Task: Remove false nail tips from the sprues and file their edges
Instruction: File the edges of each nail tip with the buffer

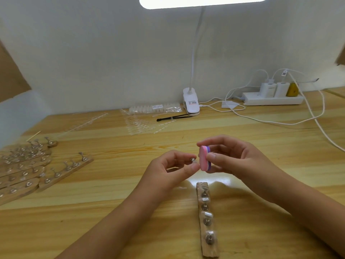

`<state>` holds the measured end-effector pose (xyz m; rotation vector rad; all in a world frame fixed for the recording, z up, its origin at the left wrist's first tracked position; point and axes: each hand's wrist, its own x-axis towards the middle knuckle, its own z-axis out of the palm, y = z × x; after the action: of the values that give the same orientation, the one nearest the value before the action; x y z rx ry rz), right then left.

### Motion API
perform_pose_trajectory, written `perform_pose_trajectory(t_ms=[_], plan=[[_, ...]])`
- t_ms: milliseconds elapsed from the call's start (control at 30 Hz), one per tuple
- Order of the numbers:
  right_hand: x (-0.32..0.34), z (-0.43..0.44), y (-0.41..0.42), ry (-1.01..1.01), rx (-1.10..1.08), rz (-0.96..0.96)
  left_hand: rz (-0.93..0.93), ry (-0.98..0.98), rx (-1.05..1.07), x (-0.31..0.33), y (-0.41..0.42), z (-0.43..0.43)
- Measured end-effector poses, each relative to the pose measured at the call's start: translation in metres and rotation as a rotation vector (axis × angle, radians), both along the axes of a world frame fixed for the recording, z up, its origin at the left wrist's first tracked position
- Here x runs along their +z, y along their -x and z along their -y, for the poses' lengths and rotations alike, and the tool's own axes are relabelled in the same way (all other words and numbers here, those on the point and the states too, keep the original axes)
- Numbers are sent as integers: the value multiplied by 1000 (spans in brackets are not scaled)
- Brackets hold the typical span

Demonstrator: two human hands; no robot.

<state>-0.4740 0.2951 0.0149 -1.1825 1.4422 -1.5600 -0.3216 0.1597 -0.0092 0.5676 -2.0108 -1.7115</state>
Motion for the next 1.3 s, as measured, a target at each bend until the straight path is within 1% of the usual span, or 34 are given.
perform_pose_trajectory(t_ms=[67,133,200,333,467,600,733,867,967,1100,1200,1233,1300], plan=[[1,-1,1,13,5,-28,1,-7,1,-1,0,1],[3,-2,1,-17,47,-72,3,-7,-2,-1,0,1],[1,-2,0,-47,80,-77,4,-7,-6,-2,0,2],[-3,1,-1,46,-33,-13,-4,-20,4,-3,1,3],[-5,1,-3,-45,76,-66,-16,-38,7,-3,0,3],[-6,3,-2,83,-38,40,-24,-65,10,-2,1,3],[-8,4,-6,-11,52,-4,-16,-57,24,-3,1,3],[-7,6,-5,99,-59,79,-12,-82,12,-2,0,3],[-7,6,-7,64,-42,56,5,-75,12,-2,0,2],[-7,6,-5,124,-96,100,-4,-86,17,-2,1,2],[-8,6,-7,34,-33,39,15,-62,19,-3,1,2],[-9,6,-8,38,-35,34,6,-77,23,-3,1,2],[-9,7,-8,113,-85,68,-19,-114,26,-3,2,3]])
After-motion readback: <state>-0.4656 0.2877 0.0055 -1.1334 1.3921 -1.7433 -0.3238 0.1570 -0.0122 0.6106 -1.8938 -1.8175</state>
